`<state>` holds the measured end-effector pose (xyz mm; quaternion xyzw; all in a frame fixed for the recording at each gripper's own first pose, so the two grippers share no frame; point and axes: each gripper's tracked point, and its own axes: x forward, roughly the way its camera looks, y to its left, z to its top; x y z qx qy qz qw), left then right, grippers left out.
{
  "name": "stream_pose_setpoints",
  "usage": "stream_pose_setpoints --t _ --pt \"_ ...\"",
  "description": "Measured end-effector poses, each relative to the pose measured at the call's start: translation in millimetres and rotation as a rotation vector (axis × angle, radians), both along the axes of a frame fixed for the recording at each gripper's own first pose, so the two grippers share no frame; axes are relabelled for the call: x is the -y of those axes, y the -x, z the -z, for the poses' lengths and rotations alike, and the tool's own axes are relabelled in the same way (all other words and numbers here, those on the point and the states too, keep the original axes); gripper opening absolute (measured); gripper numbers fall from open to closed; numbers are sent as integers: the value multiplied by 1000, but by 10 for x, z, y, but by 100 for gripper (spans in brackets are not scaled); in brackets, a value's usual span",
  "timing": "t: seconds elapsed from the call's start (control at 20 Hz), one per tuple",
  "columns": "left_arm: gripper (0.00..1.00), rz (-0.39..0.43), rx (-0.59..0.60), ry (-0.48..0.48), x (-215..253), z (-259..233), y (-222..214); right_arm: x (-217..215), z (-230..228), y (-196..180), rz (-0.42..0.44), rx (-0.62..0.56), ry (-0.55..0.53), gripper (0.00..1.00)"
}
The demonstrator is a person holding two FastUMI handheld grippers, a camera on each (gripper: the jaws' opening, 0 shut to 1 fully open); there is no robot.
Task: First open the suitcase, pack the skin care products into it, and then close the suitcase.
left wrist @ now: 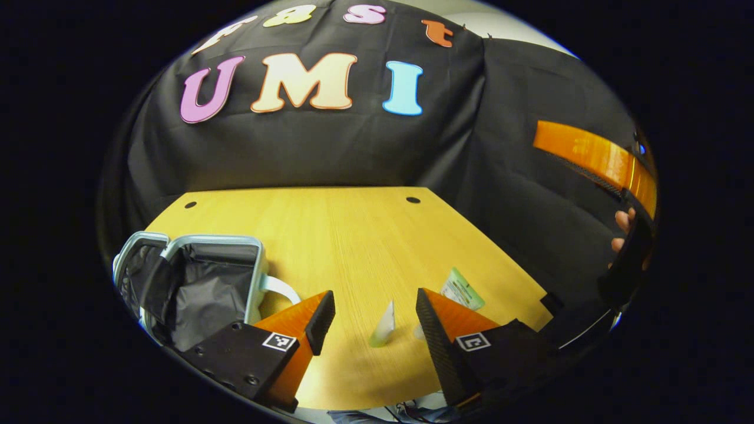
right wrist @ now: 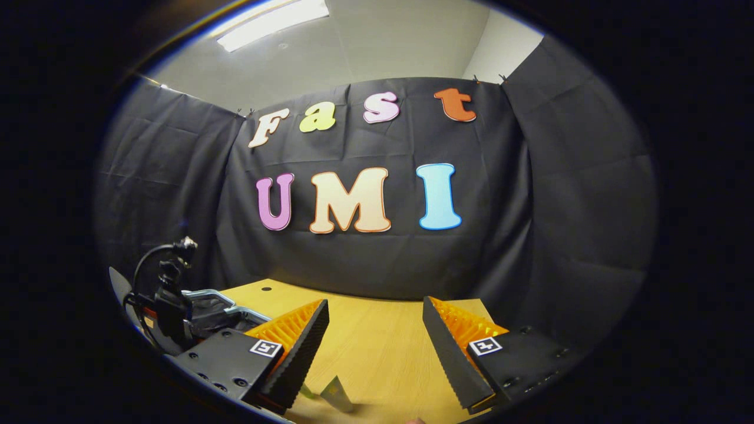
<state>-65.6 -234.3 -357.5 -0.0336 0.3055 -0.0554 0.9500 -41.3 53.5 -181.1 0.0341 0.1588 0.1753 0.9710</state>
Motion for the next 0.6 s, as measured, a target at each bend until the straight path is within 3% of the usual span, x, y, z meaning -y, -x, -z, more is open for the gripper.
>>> stream_pose_setpoints --t 0.45,0.55,0.6 --pt "63 53 -185 -1 167 801 113 -112 371 336 -68 -92 28 99" --pt "52 46 -198 6 158 880 94 -170 481 440 -93 -113 45 99" --pt "37 39 -202 12 142 908 77 -191 538 490 -105 -121 56 99"
